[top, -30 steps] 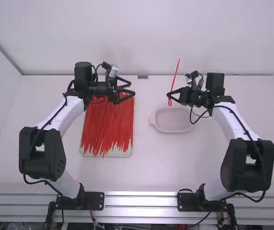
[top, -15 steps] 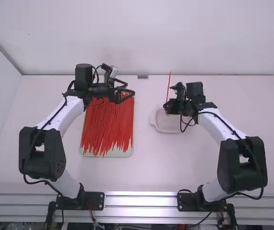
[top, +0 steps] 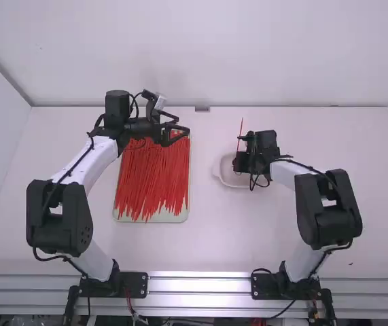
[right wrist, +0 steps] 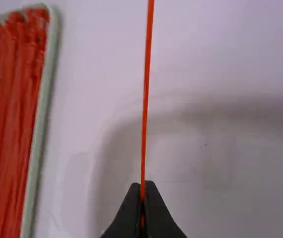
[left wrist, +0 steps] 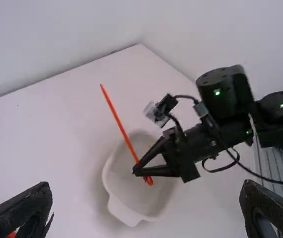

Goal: Fasten the cable tie

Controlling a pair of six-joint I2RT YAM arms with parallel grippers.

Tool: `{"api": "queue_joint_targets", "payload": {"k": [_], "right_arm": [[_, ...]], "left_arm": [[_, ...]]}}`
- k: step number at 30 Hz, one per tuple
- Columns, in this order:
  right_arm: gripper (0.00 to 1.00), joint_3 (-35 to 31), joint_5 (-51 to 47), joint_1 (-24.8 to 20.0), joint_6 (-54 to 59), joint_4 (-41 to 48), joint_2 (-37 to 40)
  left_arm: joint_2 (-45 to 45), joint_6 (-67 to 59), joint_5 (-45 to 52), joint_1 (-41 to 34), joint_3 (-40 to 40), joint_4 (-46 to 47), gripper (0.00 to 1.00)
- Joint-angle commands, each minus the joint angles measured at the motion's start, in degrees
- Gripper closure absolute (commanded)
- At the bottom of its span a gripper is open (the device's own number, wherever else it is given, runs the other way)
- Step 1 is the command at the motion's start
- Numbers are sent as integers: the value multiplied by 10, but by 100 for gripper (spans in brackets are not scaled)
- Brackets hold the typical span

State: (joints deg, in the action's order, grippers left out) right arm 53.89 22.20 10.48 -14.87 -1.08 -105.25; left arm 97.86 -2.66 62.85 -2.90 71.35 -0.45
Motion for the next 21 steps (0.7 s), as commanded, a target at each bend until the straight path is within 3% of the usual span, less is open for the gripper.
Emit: {"api": "queue_joint_targets", "payload": {"k": [1, 2, 4, 5, 8, 9, 13, 21], "right_arm": [[100, 12, 0, -2, -3, 2, -25], [99, 13, 1, -5, -4, 4, -31], [82, 13, 0, -10, -3, 14, -32], [78, 13, 0, -11, -3, 15, -32], [42, 19, 1, -20, -3, 18, -31], [42, 19, 1, -20, -3, 18, -31], [2, 50, 9, -31, -3, 70, -24], [2, 92, 4, -25, 15, 144, 23]], "left_arm": [[1, -6, 7, 6, 10, 3, 1], [1, -5, 7, 7, 10, 3, 1], [1, -1, 7, 7, 10, 3, 1], [1, -2, 7, 7, 10, 3, 1], [1, -2, 5, 7, 10, 5, 1], [1, -2, 5, 7, 10, 5, 1], [1, -2, 5, 14, 10, 0, 1], [-17, -2, 38, 38, 11, 17, 1]]}}
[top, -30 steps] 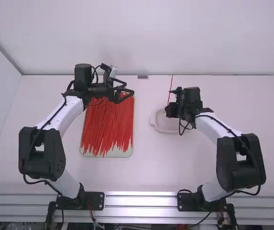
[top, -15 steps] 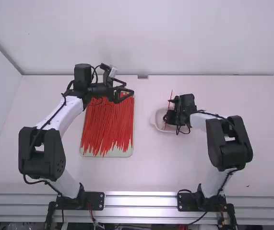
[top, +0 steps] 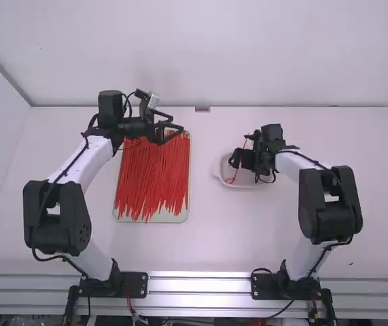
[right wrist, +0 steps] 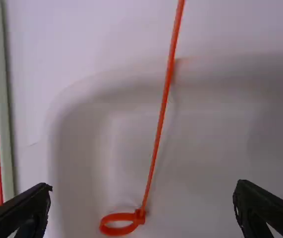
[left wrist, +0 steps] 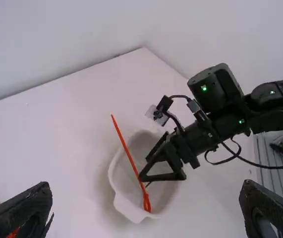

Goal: Fasten the cable tie

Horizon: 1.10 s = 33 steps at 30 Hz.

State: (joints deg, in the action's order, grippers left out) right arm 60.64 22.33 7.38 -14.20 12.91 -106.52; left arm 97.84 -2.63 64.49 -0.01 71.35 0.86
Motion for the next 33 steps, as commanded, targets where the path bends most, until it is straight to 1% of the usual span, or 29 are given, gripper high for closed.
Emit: {"api": "queue_joint_targets", "payload": {"k": [1, 3, 8, 14, 21, 24, 26, 33], "right_arm": [[2, 25, 3, 9, 8, 10, 51], [2, 25, 1, 9, 5, 32, 90], [2, 25, -3, 14, -2, 91, 163], [2, 24, -28, 17, 1, 171, 250], [2, 24, -28, 16, -1, 224, 296], [2, 24, -27, 17, 1, 231, 298], [3, 15, -36, 8, 10, 222, 307], [11, -30, -81, -37, 55, 177, 352]], "left_arm": [[-23, -2, 16, 13, 11, 11, 1], [-40, -2, -7, 17, 11, 35, 1], [-86, -2, -15, 14, 11, 79, 1], [-140, -2, -84, 14, 11, 151, 1], [-156, -2, -100, 11, 11, 172, 1], [-156, -2, -99, 12, 10, 180, 1], [-164, 7, -108, 3, 1, 171, 2], [-208, 26, -152, 0, -42, 127, 10]]}}
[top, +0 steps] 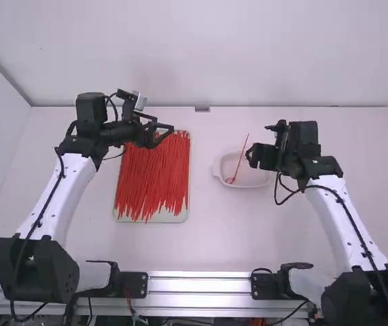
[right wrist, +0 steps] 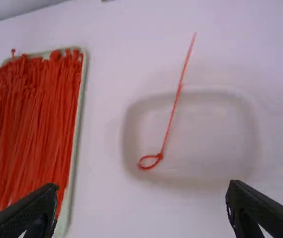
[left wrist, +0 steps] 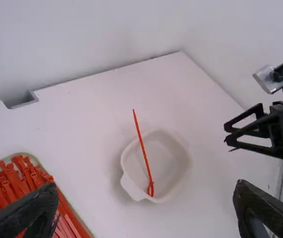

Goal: Fasten the cable tie

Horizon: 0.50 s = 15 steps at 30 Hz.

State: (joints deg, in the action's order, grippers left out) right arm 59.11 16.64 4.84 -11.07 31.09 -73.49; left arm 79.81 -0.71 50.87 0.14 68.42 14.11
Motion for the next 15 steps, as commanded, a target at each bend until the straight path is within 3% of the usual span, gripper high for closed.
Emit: {"api": "queue_joint_targets", "payload": {"k": [1, 5, 15], "right_arm": [[13, -23, -33, -20, 32, -14, 30], [18, -57, -66, -48, 65, -47, 64], [39, -175, -166, -48, 111, -165, 182]], "left_arm": [[-36, 7, -24, -1, -21, -13, 11], [-67, 7, -55, -1, -52, -44, 17], [-177, 7, -165, -1, -162, -141, 36]]}}
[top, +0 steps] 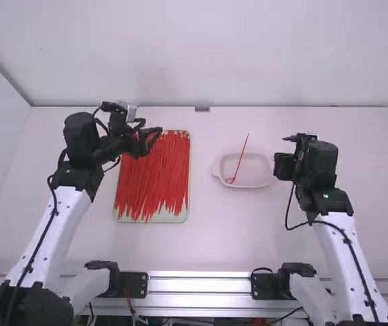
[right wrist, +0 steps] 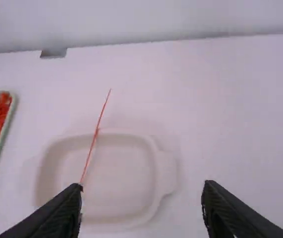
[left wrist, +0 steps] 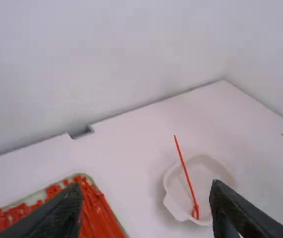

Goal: Fasten the cable tie

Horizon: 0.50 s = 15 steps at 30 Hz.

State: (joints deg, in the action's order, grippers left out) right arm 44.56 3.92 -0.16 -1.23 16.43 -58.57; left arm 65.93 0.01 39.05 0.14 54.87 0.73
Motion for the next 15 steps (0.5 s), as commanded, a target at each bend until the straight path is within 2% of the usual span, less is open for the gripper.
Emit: {"api": "queue_joint_targets", "payload": {"k": [1, 11, 15], "right_arm": [[40, -33, -39, 2, 12, -22, 36], [64, -174, -39, 2, 12, -164, 178], [74, -228, -39, 2, 12, -164, 231]], "left_arm": [[-41, 0, -50, -1, -30, -7, 37], [-179, 0, -187, -1, -167, -7, 61], [-234, 0, -242, -1, -222, -7, 70]]}}
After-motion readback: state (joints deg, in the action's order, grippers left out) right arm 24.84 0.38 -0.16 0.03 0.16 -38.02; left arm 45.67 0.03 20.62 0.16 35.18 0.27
